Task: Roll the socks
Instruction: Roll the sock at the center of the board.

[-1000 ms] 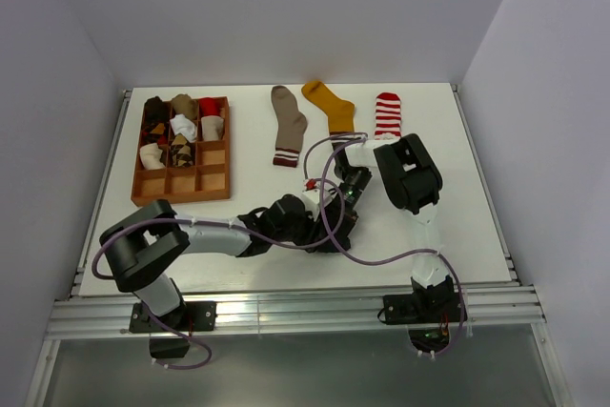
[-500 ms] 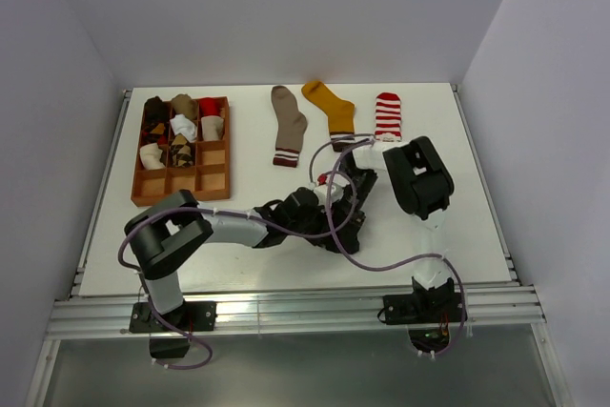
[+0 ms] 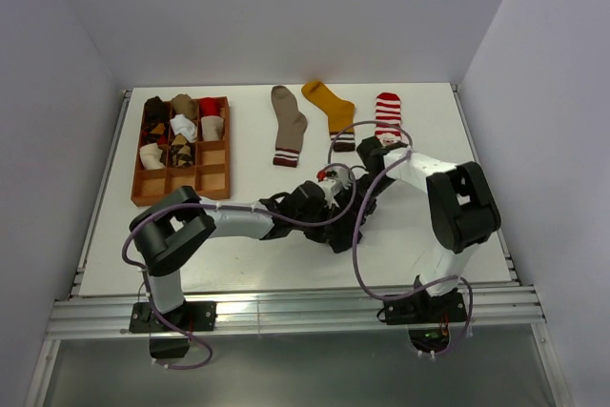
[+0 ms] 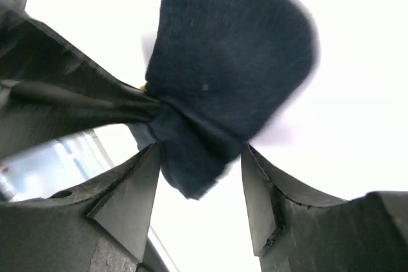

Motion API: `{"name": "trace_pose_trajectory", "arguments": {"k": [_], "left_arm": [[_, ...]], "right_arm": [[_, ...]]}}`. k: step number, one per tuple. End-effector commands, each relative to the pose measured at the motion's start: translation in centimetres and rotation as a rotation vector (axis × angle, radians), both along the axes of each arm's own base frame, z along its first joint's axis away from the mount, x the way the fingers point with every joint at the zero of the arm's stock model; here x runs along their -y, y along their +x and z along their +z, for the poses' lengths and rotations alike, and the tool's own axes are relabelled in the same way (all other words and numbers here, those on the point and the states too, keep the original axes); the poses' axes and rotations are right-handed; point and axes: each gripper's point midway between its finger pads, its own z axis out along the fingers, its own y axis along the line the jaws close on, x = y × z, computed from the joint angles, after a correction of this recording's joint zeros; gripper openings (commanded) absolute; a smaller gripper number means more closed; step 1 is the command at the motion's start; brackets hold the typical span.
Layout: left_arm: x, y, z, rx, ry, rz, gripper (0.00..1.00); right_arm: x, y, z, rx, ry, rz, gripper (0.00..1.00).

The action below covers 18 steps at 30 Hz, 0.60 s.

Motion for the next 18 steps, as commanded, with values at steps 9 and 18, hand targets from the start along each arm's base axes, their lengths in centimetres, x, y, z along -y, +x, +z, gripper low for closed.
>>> {"name": "trace_pose_trajectory", "arguments": {"k": [9, 18], "left_arm": [[-5.2, -3.1, -3.9, -0.267, 0.107, 0.018, 0.0], [-6.2, -2.0, -3.9, -0.421, 0.106, -0.006, 0.0]], "right_arm": [[1.7, 3.4, 3.0, 0.372, 0.104, -0.003, 0.62], [2.1, 1.0, 4.9, 0.636, 0.153, 0.144, 0.69]]}}
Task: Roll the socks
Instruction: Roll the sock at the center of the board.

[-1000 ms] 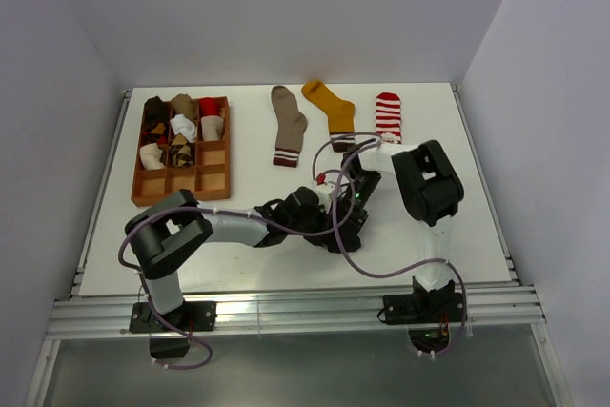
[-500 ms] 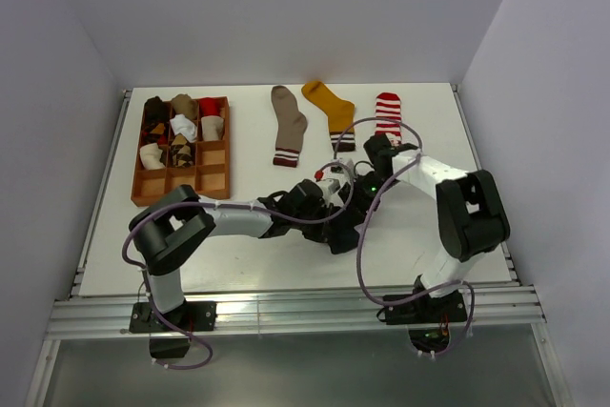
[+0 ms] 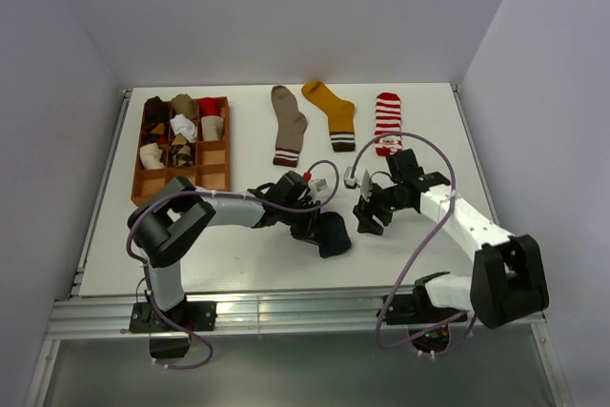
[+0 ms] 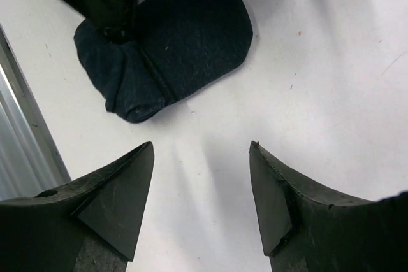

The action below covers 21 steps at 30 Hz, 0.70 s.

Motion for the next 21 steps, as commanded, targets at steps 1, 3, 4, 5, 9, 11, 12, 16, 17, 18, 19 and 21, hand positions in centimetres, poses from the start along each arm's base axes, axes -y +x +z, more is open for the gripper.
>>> {"name": "trace_pose_trajectory", "arguments": {"k": [1, 3, 4, 5, 9, 11, 12, 16, 17, 18, 19, 21], "left_arm": [[-3.0, -1.2, -2.8, -0.142, 0.13, -0.027, 0.0], [-3.0, -1.1, -2.7, -0.182, 0.119, -0.05, 0.0], [-3.0, -1.0, -2.7, -0.192, 0.112, -0.057, 0.0], [-3.0, -1.1, -2.9, -0.211, 0.113, -0.074, 0.0], [-3.2, -0.7, -3.3, -0.245, 0.137, -0.088, 0.0], [-3.1, -0.2, -3.4, -0.247, 0.134, -0.086, 0.0], [-2.9, 0.0, -3.2, -0.25, 0.133, -0.089, 0.0], [-2.5, 0.4, -3.3, -0.27, 0.129, -0.085, 0.0], [-2.5, 0.5, -3.4, -0.275, 0.13, -0.086, 0.0], [-2.3, 0.7, -3.3, -0.275, 0.126, -0.083, 0.0], [-2.4, 0.7, -3.4, -0.283, 0.131, -0.084, 0.0], [-2.1, 1.0, -3.2, -0.279, 0.124, -0.085, 0.0]], "right_arm": [[-0.7, 0.2, 1.2, 0.163, 0.02, 0.097, 0.69], [-1.4, -0.2, 1.1, 0.203, 0.005, 0.138, 0.7], [-1.6, -0.7, 0.9, 0.219, -0.003, 0.14, 0.7], [-1.5, -0.6, 0.5, 0.247, -0.036, 0.143, 0.7], [-4.2, -2.2, 0.0, 0.369, -0.069, 0.246, 0.7], [-4.7, -2.9, -0.3, 0.393, -0.075, 0.272, 0.7], [-5.1, -3.0, -0.2, 0.422, -0.08, 0.288, 0.7], [-5.8, -3.6, -0.7, 0.44, -0.085, 0.318, 0.7], [-5.9, -3.7, -0.8, 0.445, -0.086, 0.325, 0.69], [-6.2, -3.7, -0.7, 0.458, -0.083, 0.326, 0.68], [-6.0, -3.8, -1.0, 0.464, -0.094, 0.324, 0.68], [-6.5, -4.0, -1.3, 0.483, -0.099, 0.342, 0.68]]}}
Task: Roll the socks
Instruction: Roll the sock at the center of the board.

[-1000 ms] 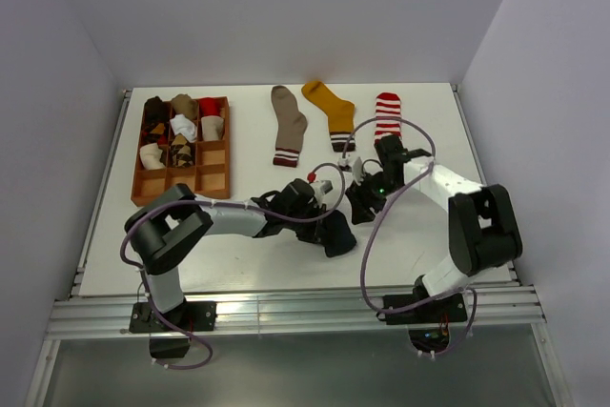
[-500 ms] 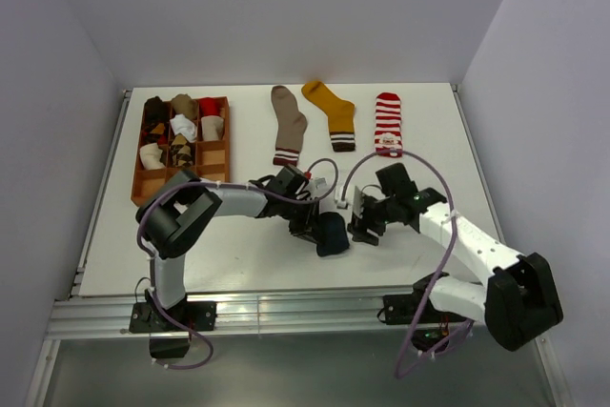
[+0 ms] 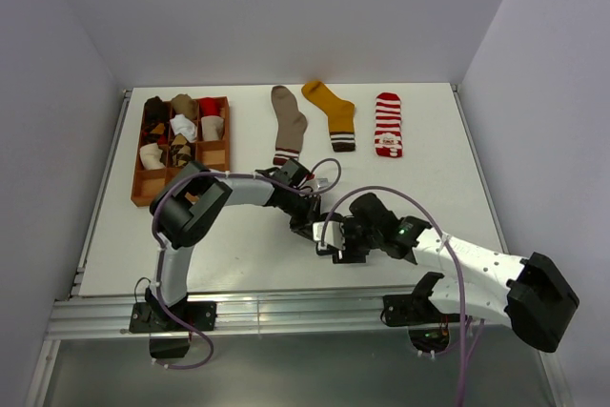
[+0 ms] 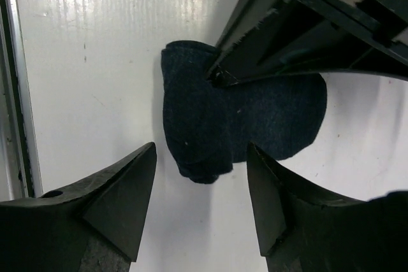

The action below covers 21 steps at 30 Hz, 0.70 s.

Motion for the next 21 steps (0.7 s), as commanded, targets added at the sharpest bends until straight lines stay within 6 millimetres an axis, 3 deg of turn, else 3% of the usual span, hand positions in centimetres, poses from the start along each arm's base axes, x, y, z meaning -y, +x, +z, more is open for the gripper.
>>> {"name": "trace_pose_trajectory", "arguments": {"k": [1, 9, 13, 15, 21], "left_arm": [[-1.5, 0.4, -2.8, 0.02, 0.11, 0.002, 0.0], [-1.6, 0.7, -2.4, 0.023, 0.098, 0.002, 0.0], [-1.4, 0.6, -1.9, 0.022, 0.064, 0.009, 0.0], [-1.4, 0.6, -1.8, 0.027, 0.057, 0.013, 0.0], [-2.0, 1.1, -0.2, 0.07, -0.004, 0.099, 0.18]], "right_arm": [[-0.8, 0.9, 0.3, 0.081, 0.016, -0.013, 0.65], [-1.6, 0.7, -1.1, 0.053, -0.032, -0.016, 0.48], [-1.8, 0.5, -2.1, 0.003, -0.056, -0.027, 0.3], [-1.7, 0.2, -2.8, -0.04, -0.085, -0.024, 0.26], [-1.2, -1.0, -3.1, -0.199, -0.108, -0.005, 0.22]]}}
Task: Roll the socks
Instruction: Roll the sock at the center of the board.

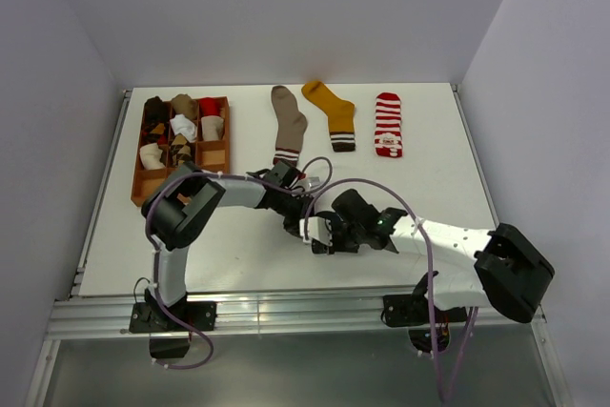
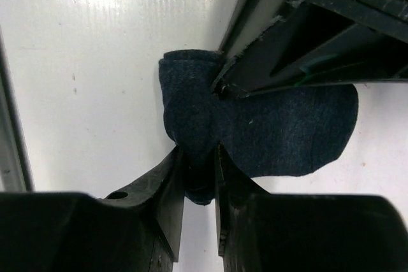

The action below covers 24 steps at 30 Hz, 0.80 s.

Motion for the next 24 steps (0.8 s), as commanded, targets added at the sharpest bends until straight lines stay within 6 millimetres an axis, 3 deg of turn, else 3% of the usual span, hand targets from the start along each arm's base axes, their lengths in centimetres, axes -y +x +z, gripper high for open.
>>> {"name": "trace_pose_trajectory", "arguments": {"k": [1, 2, 7, 11, 13, 14, 15, 17, 19, 21, 24], "left_arm": [[-0.4, 1.4, 1.3, 0.128, -0.036, 0.088, 0.27], [-0.7, 1.2, 1.4, 0.135, -0.039, 0.094, 0.29], [-0.8, 2.5, 3.7, 0.237, -0.087, 0.173, 0.37], [-2.0, 3.1, 4.2, 0.322, -0.071, 0.245, 0.37], [-2.4, 3.5, 5.6, 0.374, -0.093, 0.294, 0.36], [-3.3, 3.4, 4.8, 0.389, -0.065, 0.328, 0.35], [-3.3, 3.9, 6.5, 0.441, -0.111, 0.36, 0.36], [-4.5, 4.3, 6.1, 0.49, -0.084, 0.415, 0.35], [-4.9, 4.7, 7.5, 0.561, -0.123, 0.44, 0.36], [-5.5, 5.0, 7.6, 0.64, -0.094, 0.463, 0.37], [-5.1, 4.8, 7.6, 0.808, -0.038, 0.404, 0.41]], "right_arm": [[0.7, -1.4, -0.6, -0.173, -0.011, 0.004, 0.22], [1.3, -2.2, -1.0, -0.239, -0.036, 0.004, 0.22], [1.5, -1.1, 0.1, -0.388, 0.003, -0.02, 0.22], [1.8, -0.9, 0.4, -0.53, -0.016, -0.028, 0.22], [1.8, -0.8, 0.6, -0.583, -0.01, -0.017, 0.22], [1.7, -0.8, 0.6, -0.641, -0.012, -0.022, 0.22], [1.8, -0.3, 0.6, -0.659, -0.01, -0.029, 0.22], [1.9, 0.3, 0.1, -0.737, -0.033, -0.049, 0.22], [1.9, 1.0, -0.1, -0.792, -0.038, -0.078, 0.22], [1.9, 1.5, -0.4, -0.88, -0.069, -0.095, 0.22], [2.0, 2.0, -1.0, -0.974, -0.111, -0.123, 0.22]]}}
